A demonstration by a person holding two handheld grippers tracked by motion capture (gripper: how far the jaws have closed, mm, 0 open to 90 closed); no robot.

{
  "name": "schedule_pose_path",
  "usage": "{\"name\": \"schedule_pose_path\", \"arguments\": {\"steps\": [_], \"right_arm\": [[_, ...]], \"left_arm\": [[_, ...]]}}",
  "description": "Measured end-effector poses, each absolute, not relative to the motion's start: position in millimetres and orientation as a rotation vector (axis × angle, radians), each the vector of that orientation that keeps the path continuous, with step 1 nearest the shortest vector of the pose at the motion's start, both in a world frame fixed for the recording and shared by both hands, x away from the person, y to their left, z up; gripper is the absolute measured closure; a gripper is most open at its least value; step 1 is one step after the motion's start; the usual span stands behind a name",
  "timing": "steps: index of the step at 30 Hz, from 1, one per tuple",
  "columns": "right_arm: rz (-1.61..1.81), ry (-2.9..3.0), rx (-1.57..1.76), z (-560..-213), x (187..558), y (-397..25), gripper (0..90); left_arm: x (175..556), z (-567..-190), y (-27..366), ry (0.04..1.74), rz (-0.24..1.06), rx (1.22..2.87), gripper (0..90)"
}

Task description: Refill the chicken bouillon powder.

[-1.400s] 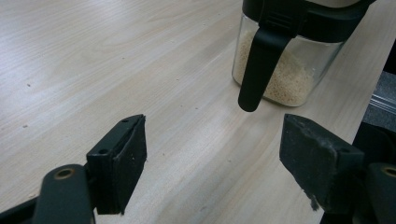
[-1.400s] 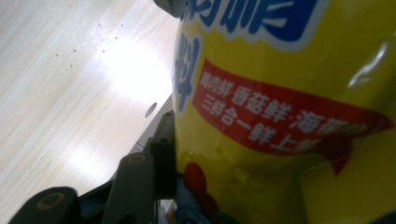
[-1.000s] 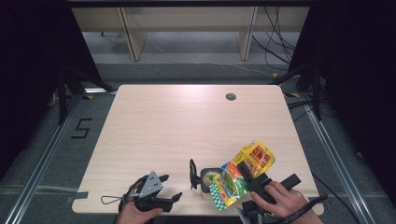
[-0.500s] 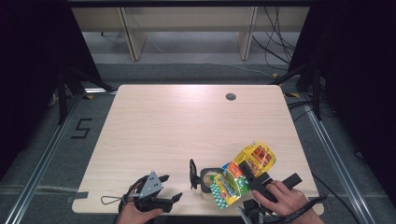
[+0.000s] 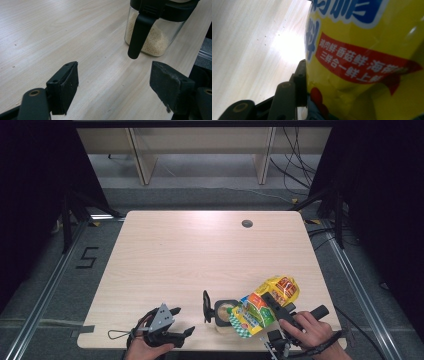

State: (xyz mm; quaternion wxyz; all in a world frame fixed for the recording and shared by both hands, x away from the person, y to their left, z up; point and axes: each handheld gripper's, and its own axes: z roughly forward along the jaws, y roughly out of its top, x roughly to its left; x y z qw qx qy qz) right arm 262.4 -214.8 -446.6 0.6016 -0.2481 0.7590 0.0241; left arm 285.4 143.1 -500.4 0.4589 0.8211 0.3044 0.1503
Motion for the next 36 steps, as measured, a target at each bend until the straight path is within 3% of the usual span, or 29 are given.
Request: {"name": "schedule_pose_path", "arguments": {"steps": [36], "right_arm": [[0.5,2.006,-0.352,-449.1,283.9,-252.1,60.3]], "left_arm": [[285.9,-500.0,144.1,0.728,0.387,2.032,22.9]]}}
